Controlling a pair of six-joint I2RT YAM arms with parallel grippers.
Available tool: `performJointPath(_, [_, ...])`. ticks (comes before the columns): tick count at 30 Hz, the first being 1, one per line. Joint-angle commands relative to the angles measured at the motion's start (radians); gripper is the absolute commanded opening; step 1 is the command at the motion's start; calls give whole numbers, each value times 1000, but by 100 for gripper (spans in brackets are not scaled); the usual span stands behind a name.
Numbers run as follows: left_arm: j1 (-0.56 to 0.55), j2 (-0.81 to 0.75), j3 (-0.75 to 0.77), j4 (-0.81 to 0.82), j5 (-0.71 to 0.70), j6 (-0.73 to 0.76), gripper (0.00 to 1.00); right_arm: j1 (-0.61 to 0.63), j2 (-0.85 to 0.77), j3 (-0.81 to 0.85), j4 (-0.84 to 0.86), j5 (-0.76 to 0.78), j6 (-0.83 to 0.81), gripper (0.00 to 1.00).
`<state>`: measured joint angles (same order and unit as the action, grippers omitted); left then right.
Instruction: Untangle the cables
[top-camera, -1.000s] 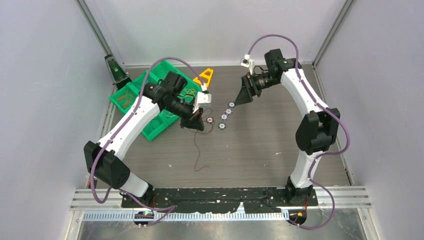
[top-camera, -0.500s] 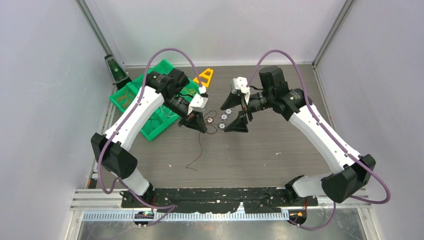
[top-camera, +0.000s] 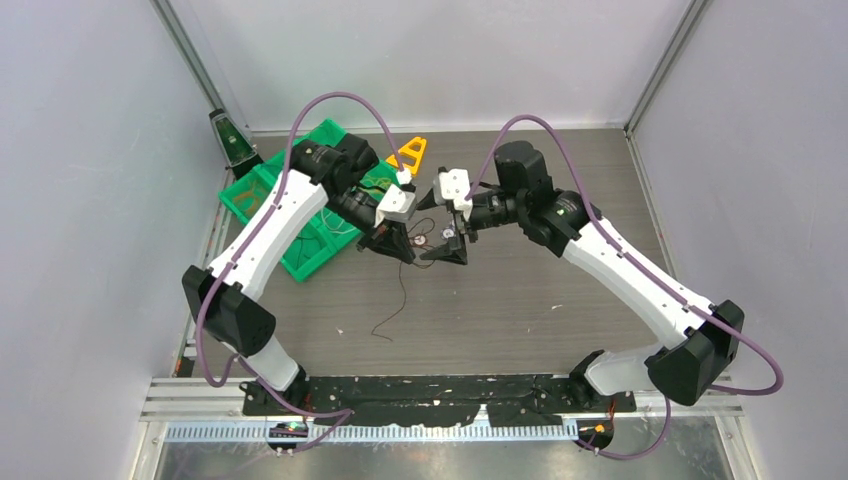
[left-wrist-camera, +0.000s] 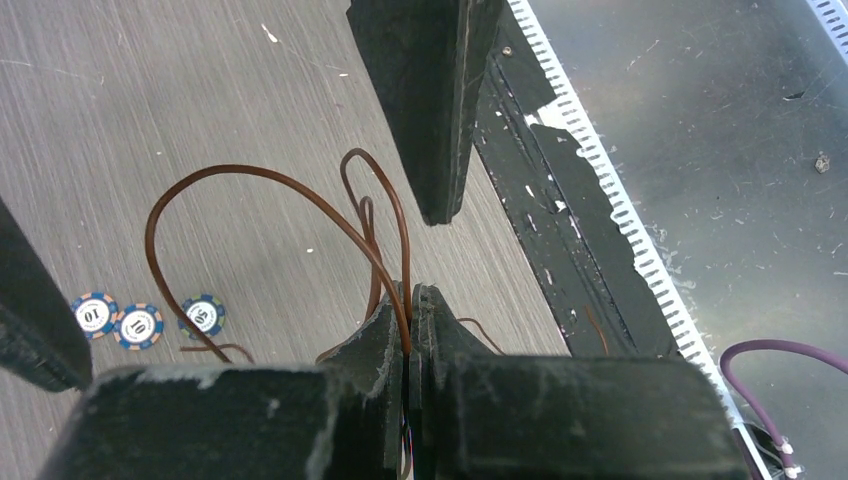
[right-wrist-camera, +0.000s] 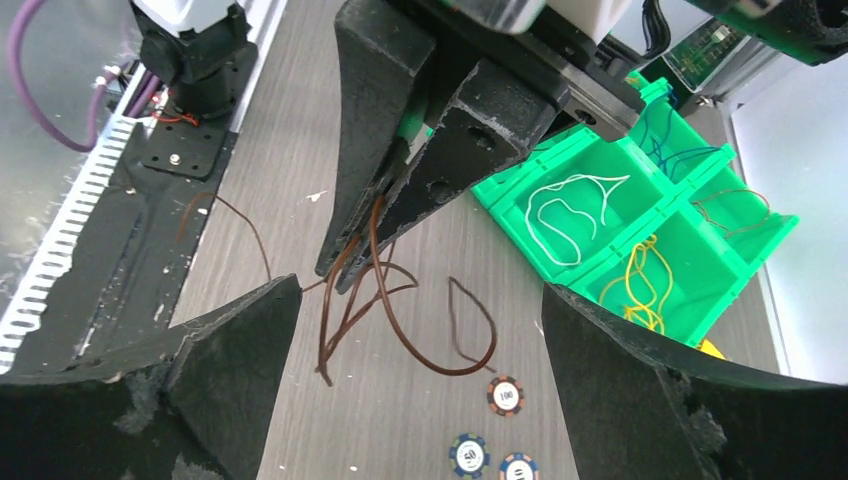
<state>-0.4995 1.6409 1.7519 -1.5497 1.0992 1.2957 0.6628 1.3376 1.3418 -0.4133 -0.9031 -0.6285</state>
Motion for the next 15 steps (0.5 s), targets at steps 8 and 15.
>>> performJointPath(8, [64, -20, 68, -38, 48, -113, 0, 45, 44, 19, -56, 20, -174, 42])
performJointPath(15, [99, -177, -106, 297, -35, -391, 0, 48, 97, 78, -105, 79, -107, 6])
